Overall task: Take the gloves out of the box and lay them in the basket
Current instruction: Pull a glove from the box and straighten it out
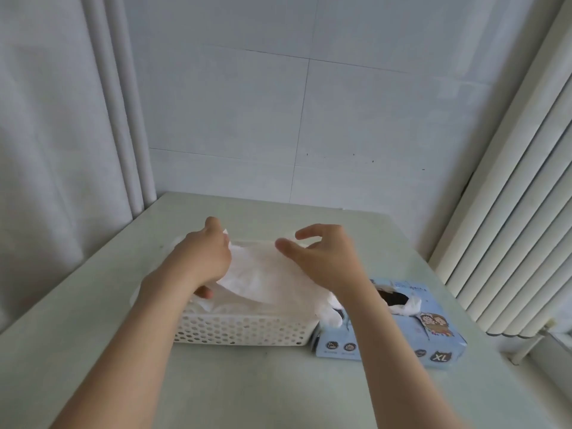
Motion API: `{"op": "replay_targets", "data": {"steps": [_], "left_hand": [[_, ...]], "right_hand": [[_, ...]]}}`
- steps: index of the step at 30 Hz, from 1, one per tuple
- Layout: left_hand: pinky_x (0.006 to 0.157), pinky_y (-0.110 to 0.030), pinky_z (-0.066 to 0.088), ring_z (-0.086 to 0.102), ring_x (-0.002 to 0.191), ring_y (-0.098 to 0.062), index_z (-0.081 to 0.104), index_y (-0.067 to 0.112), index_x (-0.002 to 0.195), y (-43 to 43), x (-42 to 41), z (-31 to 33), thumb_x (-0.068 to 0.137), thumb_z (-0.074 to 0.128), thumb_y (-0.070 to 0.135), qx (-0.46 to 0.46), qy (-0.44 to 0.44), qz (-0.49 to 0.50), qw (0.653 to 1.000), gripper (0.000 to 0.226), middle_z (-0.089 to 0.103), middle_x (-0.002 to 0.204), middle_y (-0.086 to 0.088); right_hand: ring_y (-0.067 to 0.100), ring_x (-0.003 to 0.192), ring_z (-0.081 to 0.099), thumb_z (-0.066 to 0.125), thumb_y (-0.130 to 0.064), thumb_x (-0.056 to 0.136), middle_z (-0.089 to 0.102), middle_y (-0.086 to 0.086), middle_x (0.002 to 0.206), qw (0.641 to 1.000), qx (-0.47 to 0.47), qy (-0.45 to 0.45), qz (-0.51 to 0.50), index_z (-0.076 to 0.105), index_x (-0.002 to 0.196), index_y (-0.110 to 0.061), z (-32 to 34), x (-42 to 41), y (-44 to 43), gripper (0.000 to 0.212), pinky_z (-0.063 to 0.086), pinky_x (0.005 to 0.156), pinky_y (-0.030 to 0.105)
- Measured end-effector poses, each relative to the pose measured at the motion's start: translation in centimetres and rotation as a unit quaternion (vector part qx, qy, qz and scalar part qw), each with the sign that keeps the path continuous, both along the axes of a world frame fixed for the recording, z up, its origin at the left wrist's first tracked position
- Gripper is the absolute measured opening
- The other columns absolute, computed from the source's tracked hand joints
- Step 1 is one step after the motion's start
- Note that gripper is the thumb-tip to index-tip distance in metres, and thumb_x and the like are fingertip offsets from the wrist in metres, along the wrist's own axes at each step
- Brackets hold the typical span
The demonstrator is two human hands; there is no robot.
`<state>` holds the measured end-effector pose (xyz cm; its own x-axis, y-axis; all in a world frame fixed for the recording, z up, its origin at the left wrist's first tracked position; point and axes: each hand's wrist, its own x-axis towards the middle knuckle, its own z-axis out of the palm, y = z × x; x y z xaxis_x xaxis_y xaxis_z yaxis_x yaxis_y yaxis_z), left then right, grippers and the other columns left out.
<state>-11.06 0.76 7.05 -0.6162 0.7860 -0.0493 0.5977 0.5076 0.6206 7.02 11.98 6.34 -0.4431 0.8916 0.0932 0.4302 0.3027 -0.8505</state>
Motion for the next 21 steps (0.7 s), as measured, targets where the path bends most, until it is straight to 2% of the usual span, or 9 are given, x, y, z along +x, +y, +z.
{"op": "replay_targets", "data": {"steps": [2, 5, 8, 10, 11, 14, 17, 19, 21], "left_hand": [[0.06, -0.042, 0.065, 0.065, 0.082, -0.031, 0.037, 0.015, 0.132, -0.1, -0.8, -0.5, 0.11, 0.03, 0.024, -0.029, 0.0, 0.025, 0.999, 0.026, 0.051, 0.106, -0.003], [0.067, -0.044, 0.066, 0.069, 0.078, -0.033, 0.032, 0.015, 0.144, -0.2, -1.5, -0.8, 0.106, 0.032, 0.017, -0.064, 0.022, 0.048, 0.997, 0.038, 0.054, 0.107, -0.006], [0.076, -0.044, 0.065, 0.073, 0.078, -0.033, 0.022, 0.014, 0.156, -0.1, -2.0, -1.1, 0.103, 0.032, 0.011, -0.091, 0.028, 0.053, 0.994, 0.054, 0.06, 0.108, -0.01], [0.088, -0.049, 0.061, 0.072, 0.094, -0.036, 0.018, 0.012, 0.158, 0.0, -2.3, -1.3, 0.104, 0.034, 0.012, -0.116, 0.057, 0.057, 0.99, 0.057, 0.061, 0.123, -0.015], [0.091, -0.047, 0.057, 0.068, 0.103, -0.038, 0.018, 0.009, 0.156, 0.0, -2.3, -1.3, 0.106, 0.037, 0.016, -0.131, 0.088, 0.058, 0.986, 0.054, 0.059, 0.131, -0.017], [0.094, -0.046, 0.043, 0.049, 0.124, -0.042, 0.023, 0.008, 0.148, 0.1, -1.8, -1.1, 0.11, 0.041, 0.039, -0.166, 0.175, 0.055, 0.969, 0.052, 0.046, 0.142, -0.022], [0.104, -0.048, 0.037, 0.033, 0.129, -0.038, 0.035, 0.017, 0.137, 0.2, -1.2, -0.5, 0.106, 0.048, 0.046, -0.168, 0.277, -0.008, 0.946, 0.044, 0.033, 0.139, -0.015], [0.106, -0.046, 0.037, 0.033, 0.128, -0.032, 0.042, 0.028, 0.132, 0.1, -0.6, 0.1, 0.105, 0.052, 0.044, -0.151, 0.22, -0.087, 0.96, 0.033, 0.033, 0.137, -0.007], [0.108, -0.044, 0.036, 0.035, 0.134, -0.029, 0.044, 0.039, 0.137, 0.1, 0.3, 0.3, 0.104, 0.053, 0.049, -0.184, 0.153, -0.154, 0.959, 0.035, 0.034, 0.143, 0.0]], "right_hand": [[0.013, 0.083, 0.075, 0.093, -0.051, 0.073, 0.076, -0.001, 0.101, 0.999, 0.009, -0.044, 0.012, 0.07, 0.116, -0.028, 0.1, 0.3, 0.1, 0.054, 0.061, 0.071, 0.028], [0.011, 0.077, 0.075, 0.09, -0.024, 0.079, 0.079, -0.006, 0.089, 0.996, 0.025, -0.074, 0.034, 0.073, 0.116, -0.027, 0.6, 1.1, 0.3, 0.04, 0.051, 0.057, 0.017], [0.011, 0.077, 0.073, 0.079, -0.01, 0.085, 0.076, -0.008, 0.091, 0.996, 0.065, -0.065, 0.02, 0.075, 0.114, -0.029, 1.1, 1.5, 0.4, 0.035, 0.05, 0.049, 0.014], [0.011, 0.084, 0.07, 0.073, -0.007, 0.085, 0.074, -0.006, 0.098, 0.99, 0.096, -0.096, 0.025, 0.075, 0.114, -0.03, 1.3, 1.7, 0.1, 0.037, 0.056, 0.059, 0.018], [0.012, 0.093, 0.067, 0.071, -0.006, 0.085, 0.072, -0.005, 0.103, 0.983, 0.116, -0.137, 0.031, 0.074, 0.117, -0.031, 1.3, 1.7, 0.0, 0.04, 0.058, 0.07, 0.024], [0.024, 0.124, 0.053, 0.065, -0.011, 0.086, 0.062, -0.001, 0.125, 0.958, 0.186, -0.217, 0.043, 0.072, 0.121, -0.035, 2.0, 1.6, -1.0, 0.043, 0.045, 0.1, 0.035], [0.021, 0.125, 0.049, 0.073, -0.036, 0.091, 0.053, -0.003, 0.127, 0.948, 0.22, -0.205, 0.102, 0.07, 0.122, -0.039, 3.0, 1.5, -2.4, 0.031, 0.04, 0.098, 0.033], [0.02, 0.123, 0.047, 0.078, -0.05, 0.088, 0.049, -0.003, 0.126, 0.931, 0.197, -0.266, 0.156, 0.065, 0.131, -0.04, 2.8, 1.3, -3.2, 0.046, 0.041, 0.097, 0.034], [0.021, 0.124, 0.048, 0.081, -0.045, 0.088, 0.049, -0.001, 0.127, 0.901, 0.183, -0.346, 0.189, 0.061, 0.137, -0.038, 1.9, 1.2, -3.2, 0.054, 0.046, 0.098, 0.038]]}}
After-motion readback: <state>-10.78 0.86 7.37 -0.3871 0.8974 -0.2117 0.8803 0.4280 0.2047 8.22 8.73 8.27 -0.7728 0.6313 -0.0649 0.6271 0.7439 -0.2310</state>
